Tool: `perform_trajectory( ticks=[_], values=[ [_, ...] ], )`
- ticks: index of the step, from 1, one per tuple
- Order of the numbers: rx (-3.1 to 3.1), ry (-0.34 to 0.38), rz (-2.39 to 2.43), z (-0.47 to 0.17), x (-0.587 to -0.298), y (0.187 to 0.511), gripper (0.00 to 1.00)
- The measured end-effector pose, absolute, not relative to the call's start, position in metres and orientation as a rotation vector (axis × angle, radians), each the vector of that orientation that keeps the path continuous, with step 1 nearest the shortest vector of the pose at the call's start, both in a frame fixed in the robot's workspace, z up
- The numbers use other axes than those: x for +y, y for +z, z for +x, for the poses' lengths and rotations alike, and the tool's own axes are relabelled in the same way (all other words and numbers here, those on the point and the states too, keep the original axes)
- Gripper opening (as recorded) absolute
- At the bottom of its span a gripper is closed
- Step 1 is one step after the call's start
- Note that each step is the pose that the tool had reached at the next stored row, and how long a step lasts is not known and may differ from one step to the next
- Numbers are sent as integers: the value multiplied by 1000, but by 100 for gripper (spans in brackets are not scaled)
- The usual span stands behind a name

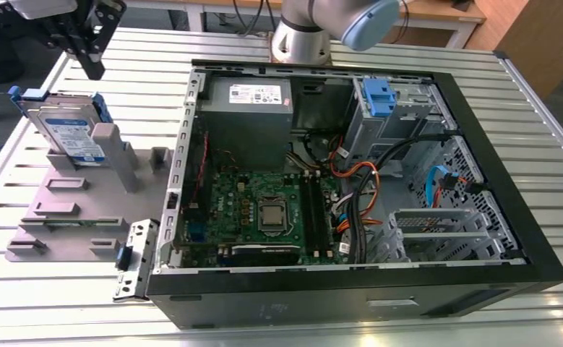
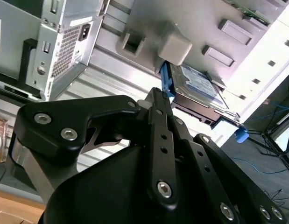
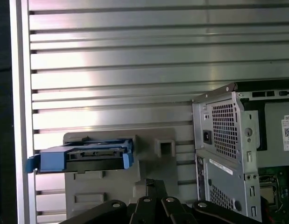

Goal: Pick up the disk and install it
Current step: 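Reach for the disk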

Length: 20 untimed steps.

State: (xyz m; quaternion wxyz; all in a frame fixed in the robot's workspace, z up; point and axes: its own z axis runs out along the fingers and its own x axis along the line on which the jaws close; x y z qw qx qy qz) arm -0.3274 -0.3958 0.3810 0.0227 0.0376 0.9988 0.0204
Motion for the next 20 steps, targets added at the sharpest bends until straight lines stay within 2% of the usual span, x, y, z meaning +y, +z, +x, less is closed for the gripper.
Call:
perform_trajectory(
  ticks=[20],
  values=[
    [3093,61,117,-381,-388,359,11]
  ],
)
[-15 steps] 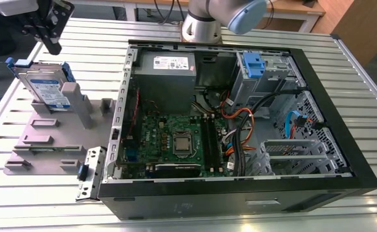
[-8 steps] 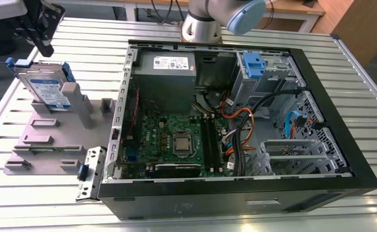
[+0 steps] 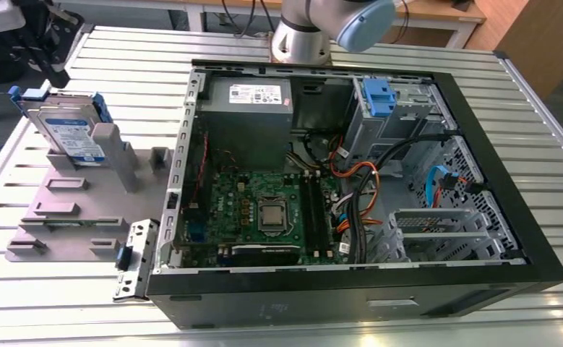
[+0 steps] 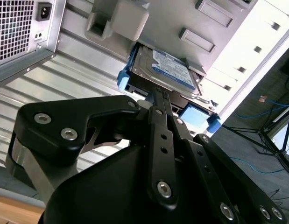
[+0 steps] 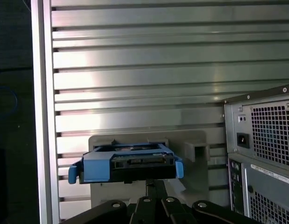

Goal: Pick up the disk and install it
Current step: 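Reach for the disk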

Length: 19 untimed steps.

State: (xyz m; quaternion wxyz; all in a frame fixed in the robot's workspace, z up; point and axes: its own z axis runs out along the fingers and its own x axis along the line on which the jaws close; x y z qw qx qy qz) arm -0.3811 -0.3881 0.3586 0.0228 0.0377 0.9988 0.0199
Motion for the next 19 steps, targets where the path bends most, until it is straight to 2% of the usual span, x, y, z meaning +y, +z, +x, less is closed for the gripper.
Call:
perform_trajectory(
  ticks=[19],
  values=[
    [3094,47,115,-402,-383,340,11]
  ],
)
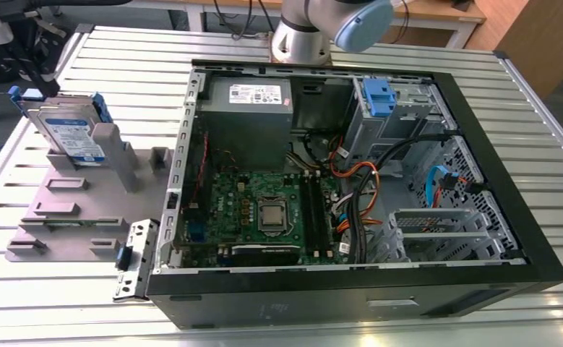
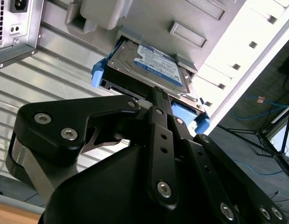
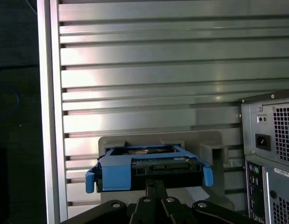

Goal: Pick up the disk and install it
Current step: 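Reach for the disk, then pick up the disk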

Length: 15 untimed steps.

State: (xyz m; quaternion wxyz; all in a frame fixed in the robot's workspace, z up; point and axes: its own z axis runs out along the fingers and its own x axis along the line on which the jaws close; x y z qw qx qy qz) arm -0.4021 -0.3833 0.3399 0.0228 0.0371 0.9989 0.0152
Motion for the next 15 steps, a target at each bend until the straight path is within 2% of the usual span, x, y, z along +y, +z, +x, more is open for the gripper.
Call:
perform_trajectory(
  ticks=[15],
  values=[
    [3095,48,83,-402,-382,338,11]
  ],
)
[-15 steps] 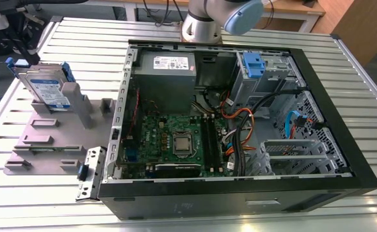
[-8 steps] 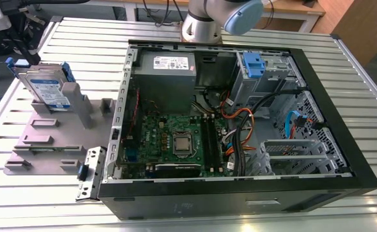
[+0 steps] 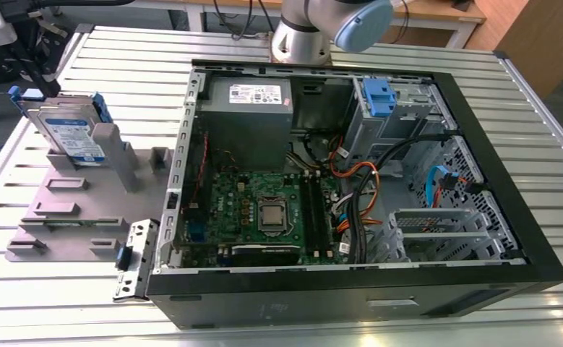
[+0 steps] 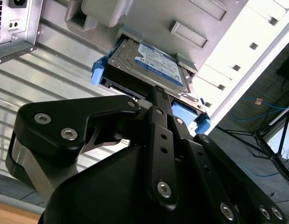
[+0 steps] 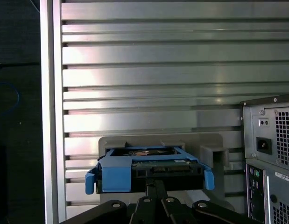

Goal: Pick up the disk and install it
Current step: 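Pick up the disk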

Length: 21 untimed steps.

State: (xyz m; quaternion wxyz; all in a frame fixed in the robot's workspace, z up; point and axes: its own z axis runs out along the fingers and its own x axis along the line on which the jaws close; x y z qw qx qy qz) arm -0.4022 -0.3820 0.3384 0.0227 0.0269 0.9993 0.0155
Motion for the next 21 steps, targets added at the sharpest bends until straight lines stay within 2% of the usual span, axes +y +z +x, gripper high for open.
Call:
perform_trajectory(
  ticks=[21],
  values=[
    [3096,49,35,-402,-382,338,11]
  ],
)
